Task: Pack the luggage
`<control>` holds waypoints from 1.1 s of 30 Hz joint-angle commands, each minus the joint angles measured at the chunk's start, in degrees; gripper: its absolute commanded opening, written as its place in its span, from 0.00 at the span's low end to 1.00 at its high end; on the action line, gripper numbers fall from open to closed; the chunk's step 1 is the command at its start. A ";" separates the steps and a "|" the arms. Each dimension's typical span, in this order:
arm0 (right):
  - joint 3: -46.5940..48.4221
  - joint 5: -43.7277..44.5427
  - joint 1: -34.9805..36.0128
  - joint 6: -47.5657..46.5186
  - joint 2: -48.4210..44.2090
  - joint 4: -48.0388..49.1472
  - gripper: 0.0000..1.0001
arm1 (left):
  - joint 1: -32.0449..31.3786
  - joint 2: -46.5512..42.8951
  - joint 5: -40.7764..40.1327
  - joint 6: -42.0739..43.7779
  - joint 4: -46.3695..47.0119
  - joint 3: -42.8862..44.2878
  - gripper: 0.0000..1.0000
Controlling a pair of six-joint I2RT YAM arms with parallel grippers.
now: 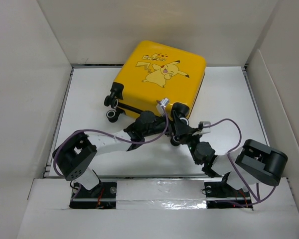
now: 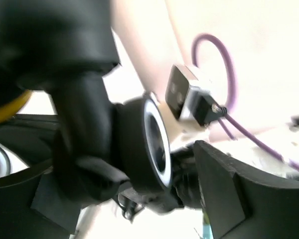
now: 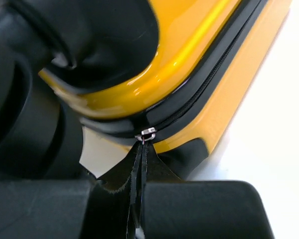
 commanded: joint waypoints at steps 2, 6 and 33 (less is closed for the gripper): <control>-1.49 -17.89 2.67 2.72 -7.63 2.97 0.00 | 0.05 -9.97 9.42 3.38 11.90 0.35 0.85; -2.92 -23.58 -3.23 3.69 -19.41 -12.05 0.00 | 4.80 -17.54 1.21 16.65 -12.80 0.60 0.90; -1.68 -43.64 -18.27 -0.53 -34.46 -28.87 0.00 | 33.02 -28.65 -37.69 43.28 -78.07 19.21 0.90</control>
